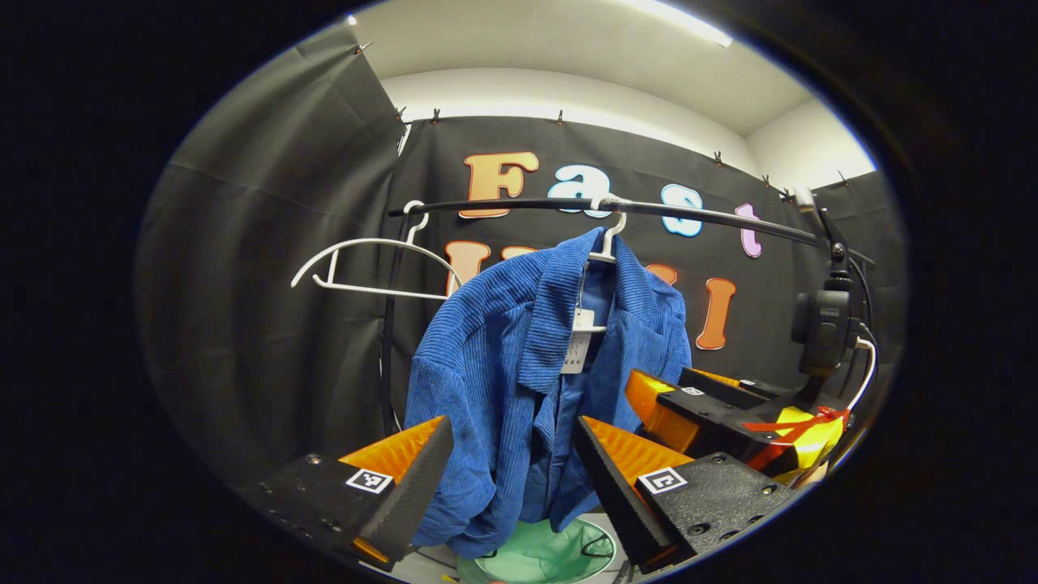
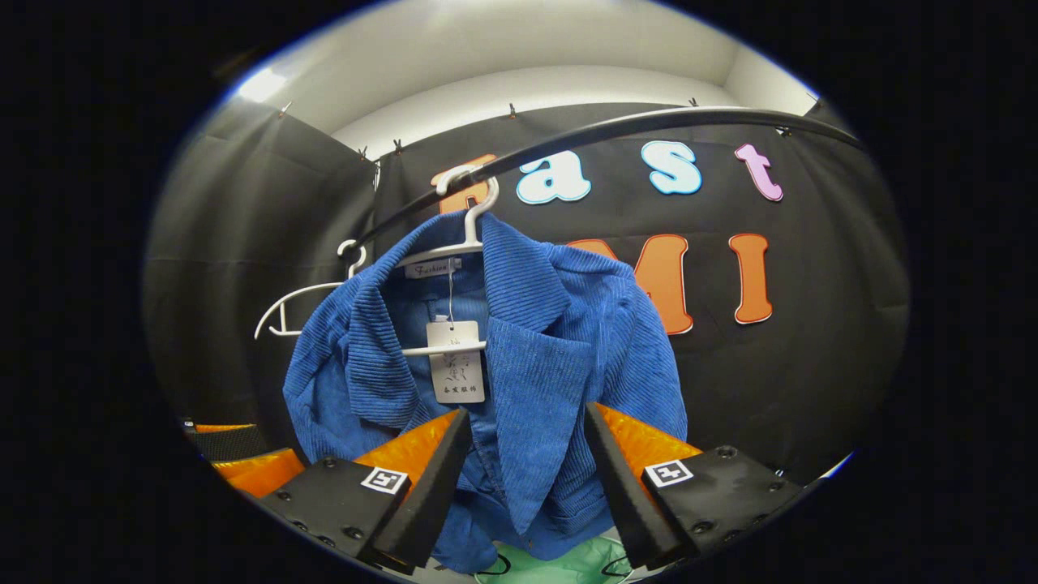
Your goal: Grasp the clothes on the hanger with both hands and then place them into the laundry hamper below.
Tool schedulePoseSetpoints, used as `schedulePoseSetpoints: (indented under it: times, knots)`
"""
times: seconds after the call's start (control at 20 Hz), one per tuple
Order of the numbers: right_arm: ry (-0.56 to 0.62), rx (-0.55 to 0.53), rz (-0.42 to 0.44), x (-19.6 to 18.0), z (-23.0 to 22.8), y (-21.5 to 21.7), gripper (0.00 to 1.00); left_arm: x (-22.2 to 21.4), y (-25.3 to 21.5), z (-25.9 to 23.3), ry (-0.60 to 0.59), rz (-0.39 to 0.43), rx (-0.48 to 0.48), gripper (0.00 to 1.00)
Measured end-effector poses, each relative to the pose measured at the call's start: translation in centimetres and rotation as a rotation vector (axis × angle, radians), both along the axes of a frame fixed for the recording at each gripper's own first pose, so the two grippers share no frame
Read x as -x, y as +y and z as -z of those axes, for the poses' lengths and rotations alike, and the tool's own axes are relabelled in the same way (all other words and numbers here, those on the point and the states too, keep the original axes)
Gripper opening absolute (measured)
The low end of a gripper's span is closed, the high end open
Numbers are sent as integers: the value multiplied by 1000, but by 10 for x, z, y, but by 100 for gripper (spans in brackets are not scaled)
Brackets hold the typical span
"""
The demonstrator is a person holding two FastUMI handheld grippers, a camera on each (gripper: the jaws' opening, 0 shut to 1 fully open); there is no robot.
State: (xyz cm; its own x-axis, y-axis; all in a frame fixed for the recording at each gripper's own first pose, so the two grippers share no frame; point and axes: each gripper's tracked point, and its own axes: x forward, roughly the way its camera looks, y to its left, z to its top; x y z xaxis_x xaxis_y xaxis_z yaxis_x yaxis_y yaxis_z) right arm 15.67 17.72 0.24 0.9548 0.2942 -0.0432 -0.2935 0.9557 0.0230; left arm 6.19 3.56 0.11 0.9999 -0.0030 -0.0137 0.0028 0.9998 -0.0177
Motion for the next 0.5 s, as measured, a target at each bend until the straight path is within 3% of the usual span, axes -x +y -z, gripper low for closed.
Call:
schedulePoseSetpoints:
  times: [0.1, 0.2, 0.35, 0.5]
  knots:
    - [6, 9, -5, -13, 3, 5, 82, -5, 3, 1, 4, -12, 3, 95]
    - [17, 3, -10, -23, 7, 11, 72, -9, 4, 2, 8, -16, 1, 95]
    - [34, -10, -29, -36, 13, 19, 72, -15, 4, 5, 15, -21, -5, 95]
    - [73, -25, -50, -43, 25, 25, 53, -19, 3, 6, 18, -26, 5, 92]
